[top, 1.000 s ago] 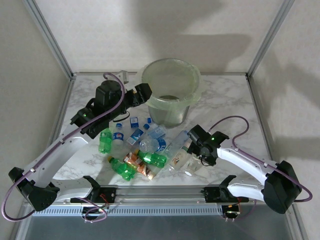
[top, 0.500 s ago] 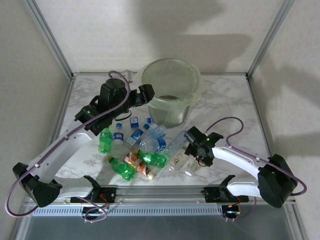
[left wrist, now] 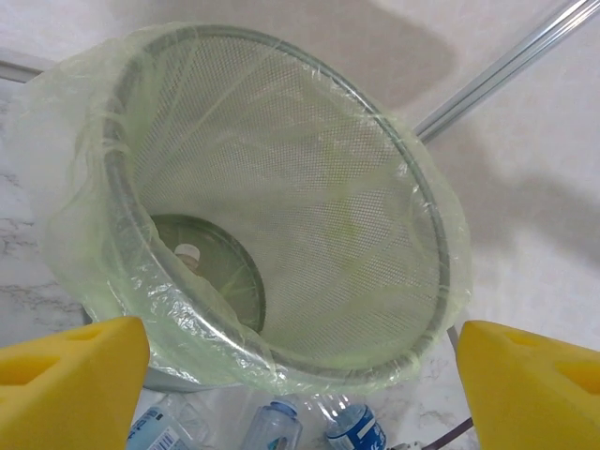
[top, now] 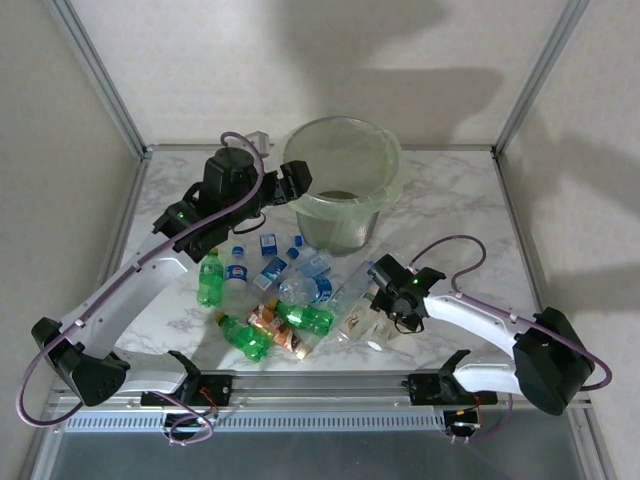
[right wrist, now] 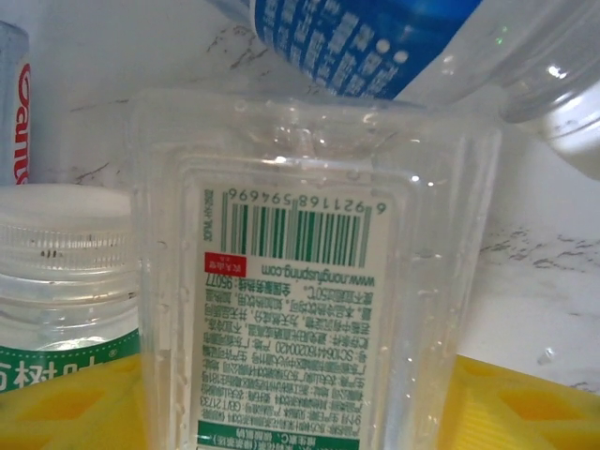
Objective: Put the plastic bottles in the bin
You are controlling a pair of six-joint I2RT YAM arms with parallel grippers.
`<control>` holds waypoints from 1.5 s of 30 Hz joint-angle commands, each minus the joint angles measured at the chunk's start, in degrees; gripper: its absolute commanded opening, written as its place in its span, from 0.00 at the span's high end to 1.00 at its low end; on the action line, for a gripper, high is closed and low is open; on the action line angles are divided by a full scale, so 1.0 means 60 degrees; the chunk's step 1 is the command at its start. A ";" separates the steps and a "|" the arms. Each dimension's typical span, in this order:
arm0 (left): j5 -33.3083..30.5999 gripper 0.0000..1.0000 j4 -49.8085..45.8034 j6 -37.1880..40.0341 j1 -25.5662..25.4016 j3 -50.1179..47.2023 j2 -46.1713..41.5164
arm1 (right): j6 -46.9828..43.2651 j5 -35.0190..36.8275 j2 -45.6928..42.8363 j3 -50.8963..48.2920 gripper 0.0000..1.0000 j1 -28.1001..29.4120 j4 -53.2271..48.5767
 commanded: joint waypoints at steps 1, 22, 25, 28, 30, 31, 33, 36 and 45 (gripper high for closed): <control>-0.0167 0.15 -0.0337 0.0265 0.0084 0.0382 -0.0091 | -0.0058 0.0120 -0.0321 -0.0174 0.33 0.0100 -0.0277; -0.0142 0.15 -0.0243 0.0060 0.0750 0.0661 -0.0317 | -0.0707 0.3408 -0.1682 0.5904 0.44 0.0216 -0.4307; -0.0171 0.15 -0.0268 0.0006 0.0881 0.0604 -0.0368 | -0.1425 0.3573 -0.1189 0.7182 0.44 0.0216 -0.4001; -0.0145 0.15 -0.0265 -0.0067 0.0961 0.0537 -0.0424 | -0.2255 0.3562 -0.0372 0.8439 0.44 0.0204 -0.3477; -0.0075 0.15 -0.0264 -0.0129 0.0985 0.0500 -0.0443 | -0.2776 0.3548 0.0329 0.9449 0.44 0.0207 -0.3159; -0.0069 0.15 -0.0267 -0.0141 0.1006 0.0485 -0.0458 | -0.2970 0.3547 0.0634 0.9885 0.44 0.0209 -0.3040; -0.0066 0.15 -0.0289 -0.0159 0.1020 0.0409 -0.0516 | -0.3429 0.3604 0.1345 1.0928 0.43 0.0215 -0.2810; -0.0111 0.15 -0.0323 -0.0144 0.1100 0.0314 -0.0612 | -0.3977 0.3847 0.2276 1.2275 0.43 0.0200 -0.2627; -0.0025 0.15 -0.0342 -0.0130 0.1312 0.0107 -0.0792 | -0.4591 0.3716 0.3445 1.3128 0.41 0.0030 -0.1441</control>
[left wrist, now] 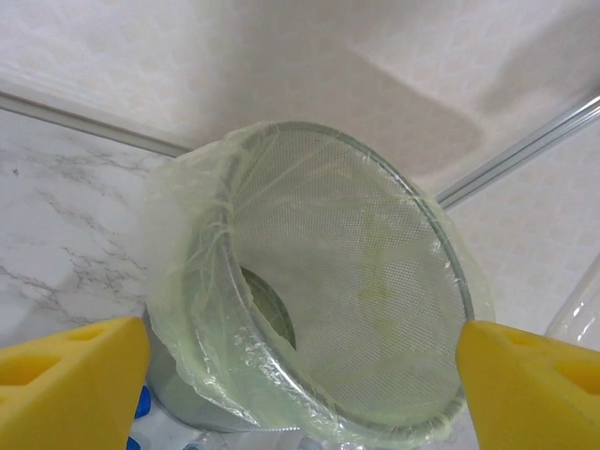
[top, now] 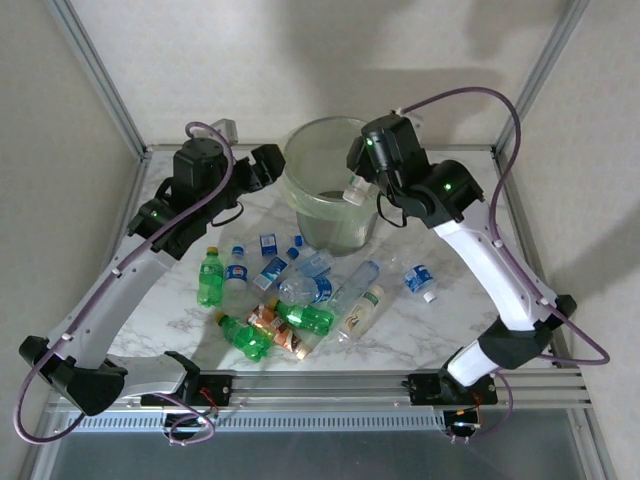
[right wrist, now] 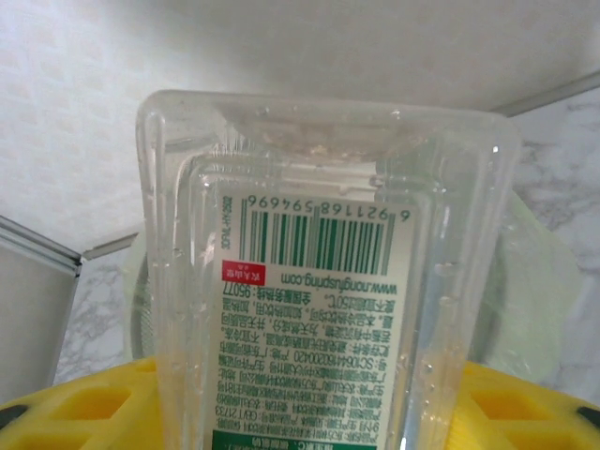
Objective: Put the plastic bottles in the bin
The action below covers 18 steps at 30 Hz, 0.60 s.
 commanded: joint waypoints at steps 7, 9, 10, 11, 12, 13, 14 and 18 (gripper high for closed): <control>0.0102 0.15 0.0121 0.0016 0.0330 -0.0292 -0.0176 | -0.0921 -0.0522 0.1299 0.0573 0.41 -0.0464 0.1254; 0.0115 0.15 0.0180 0.0052 0.0418 -0.0329 -0.0176 | -0.1050 -0.0606 0.1644 0.0673 0.40 -0.0582 0.1356; 0.0117 0.15 0.0215 0.0067 0.0448 -0.0359 -0.0176 | -0.1086 -0.0679 0.1778 0.0703 0.39 -0.0660 0.1386; 0.0102 0.15 0.0236 0.0081 0.0489 -0.0401 -0.0197 | -0.1134 -0.0832 0.1939 0.0746 0.37 -0.0723 0.1422; 0.0102 0.15 0.0252 0.0096 0.0529 -0.0426 -0.0217 | -0.1187 -0.0981 0.2098 0.0829 0.33 -0.0724 0.1427; 0.0089 0.14 0.0251 0.0110 0.0566 -0.0453 -0.0235 | -0.1195 -0.1052 0.2247 0.0930 0.29 -0.0878 0.1366; 0.0075 0.14 0.0254 0.0137 0.0602 -0.0469 -0.0257 | -0.1221 -0.1159 0.2409 0.1070 0.24 -0.1008 0.1309; -0.0024 0.11 -0.0003 0.0229 0.0767 -0.0429 -0.0348 | -0.1276 -0.1366 0.2648 0.1327 0.16 -0.1017 0.1210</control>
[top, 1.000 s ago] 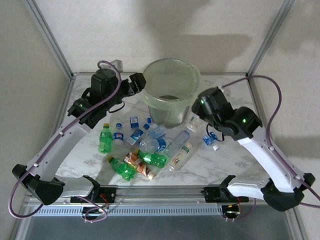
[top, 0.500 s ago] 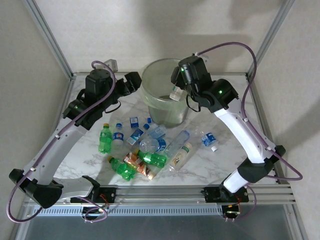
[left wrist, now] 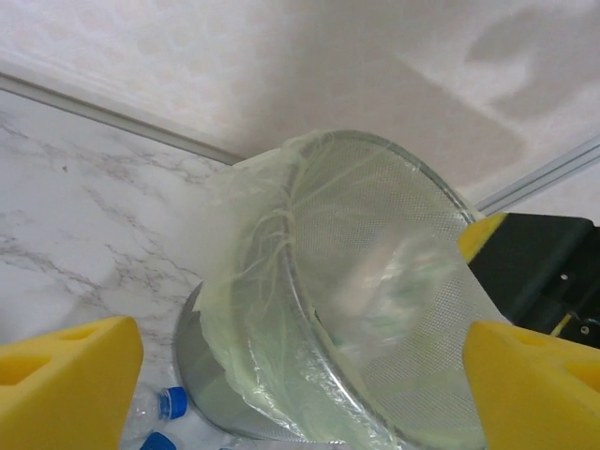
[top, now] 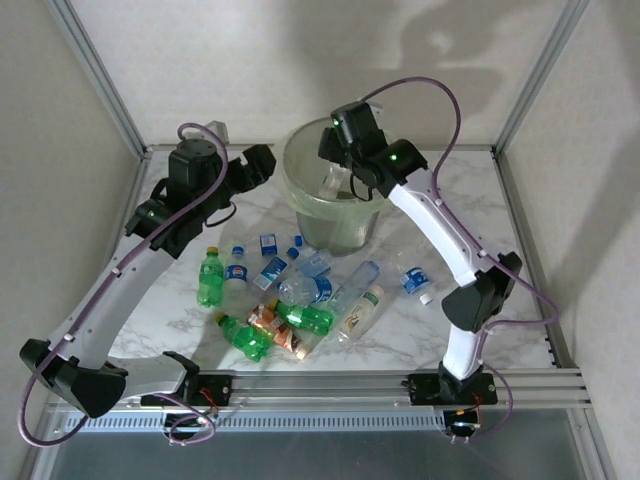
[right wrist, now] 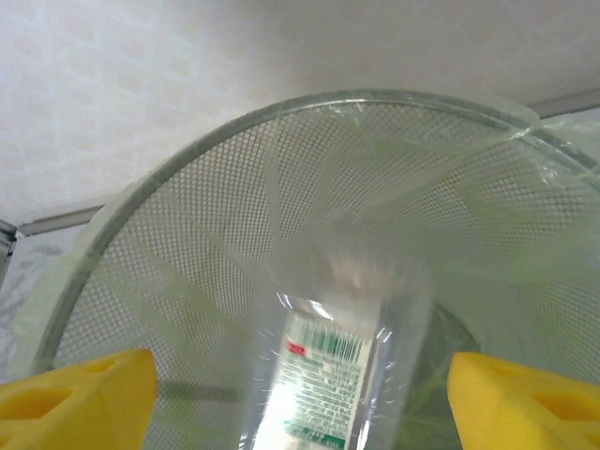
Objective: Put the plastic bottles in the bin
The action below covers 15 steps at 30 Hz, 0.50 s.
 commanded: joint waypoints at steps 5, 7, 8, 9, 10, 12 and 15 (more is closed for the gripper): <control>-0.0393 0.11 -0.0374 0.0120 0.0284 -0.0246 -0.0610 | -0.0289 -0.0353 -0.0377 0.0438 0.15 -0.0028 0.0043; -0.0626 0.11 -0.0576 -0.0017 0.0306 -0.0420 -0.0813 | -0.0311 -0.0473 -0.0679 0.0263 0.15 -0.0012 0.0014; -0.0751 0.11 -0.0694 -0.0119 0.0313 -0.0530 -0.0934 | -0.0325 -0.0574 -0.0906 0.0084 0.15 0.0013 0.0020; -0.0843 0.11 -0.0810 -0.0179 0.0321 -0.0640 -0.1070 | -0.0324 -0.0675 -0.1154 -0.0151 0.15 0.0052 0.0048; -0.0955 0.11 -0.0912 -0.0231 0.0321 -0.0746 -0.1185 | -0.0333 -0.0777 -0.1421 -0.0439 0.15 0.0108 0.0116; -0.1223 0.12 -0.1231 -0.0431 0.0375 -0.0952 -0.1376 | -0.0355 -0.0997 -0.2122 -0.1278 0.15 0.0167 0.0373; -0.1087 0.13 -0.1623 -0.0612 0.0439 -0.1028 -0.1400 | -0.0205 -0.1160 -0.3240 -0.2644 0.15 0.0657 0.0739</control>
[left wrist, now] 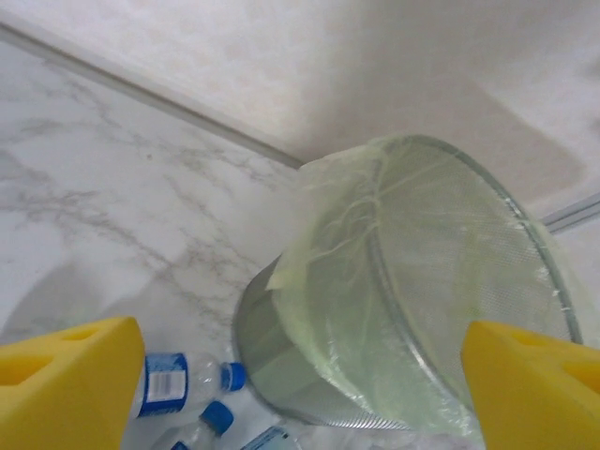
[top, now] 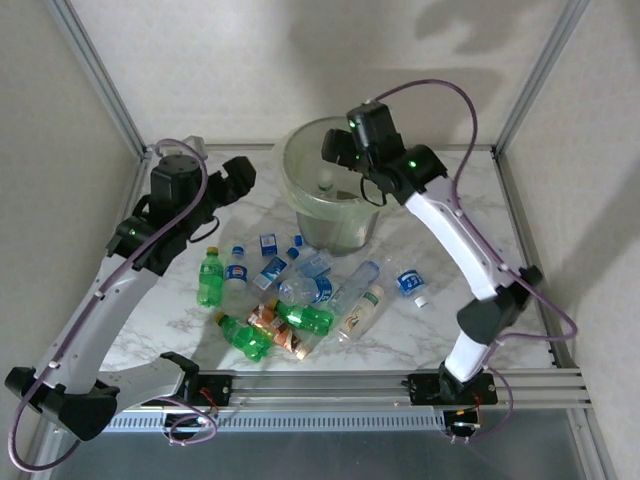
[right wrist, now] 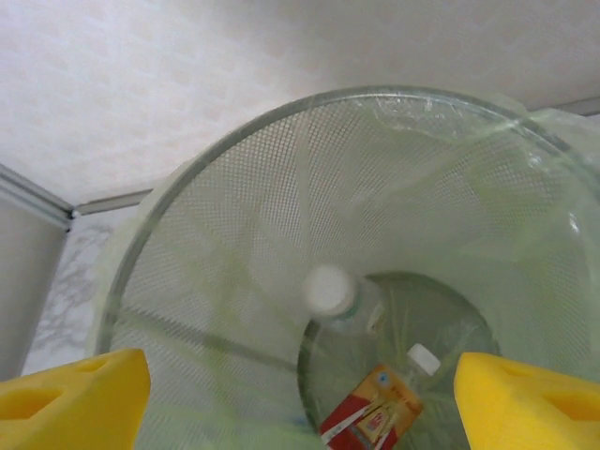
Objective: Put the plastic bottles in the bin
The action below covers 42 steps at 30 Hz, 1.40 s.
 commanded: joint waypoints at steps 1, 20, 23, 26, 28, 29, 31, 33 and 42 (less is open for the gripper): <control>-0.0221 0.14 -0.0726 -0.0341 0.0117 -0.0196 -0.0107 | 0.0056 -0.0416 -0.1398 -0.1351 0.15 0.0497 0.0585; 0.1234 0.18 0.0858 -0.1893 0.0125 -0.3015 -0.1432 | 0.2402 0.0930 -0.4352 -0.5935 0.07 0.0916 -0.2053; 0.1661 0.20 0.1164 -0.1947 0.0125 -0.2739 -0.1037 | 0.2652 0.0800 -0.4354 -0.6673 0.05 0.0552 -0.2587; 0.1780 0.20 0.1155 -0.1672 0.0125 -0.2252 -0.0814 | 0.2481 0.0234 -0.4405 -0.7645 0.02 0.0016 -0.2252; 0.1584 0.19 0.0978 -0.1579 0.0125 -0.2029 -0.0795 | 0.2329 -0.0172 -0.4292 -0.8087 0.02 -0.0644 -0.2009; 0.1592 0.19 0.0919 -0.1572 0.0125 -0.1891 -0.0781 | 0.2231 -0.0331 -0.4201 -0.8215 0.02 -0.0921 -0.1923; 0.1679 0.19 0.0925 -0.1509 0.0127 -0.1767 -0.0795 | 0.2062 -0.0358 -0.3921 -0.8300 0.02 -0.1164 -0.1763; 0.1595 0.18 0.0872 -0.1403 0.0125 -0.1732 -0.0810 | 0.1991 -0.0066 -0.3656 -0.8284 0.02 -0.1255 -0.1628; 0.1672 0.18 0.1400 -0.1593 0.0125 -0.2022 -0.0585 | 0.0971 -0.0613 -0.2576 -0.8994 0.03 -0.2163 -0.0384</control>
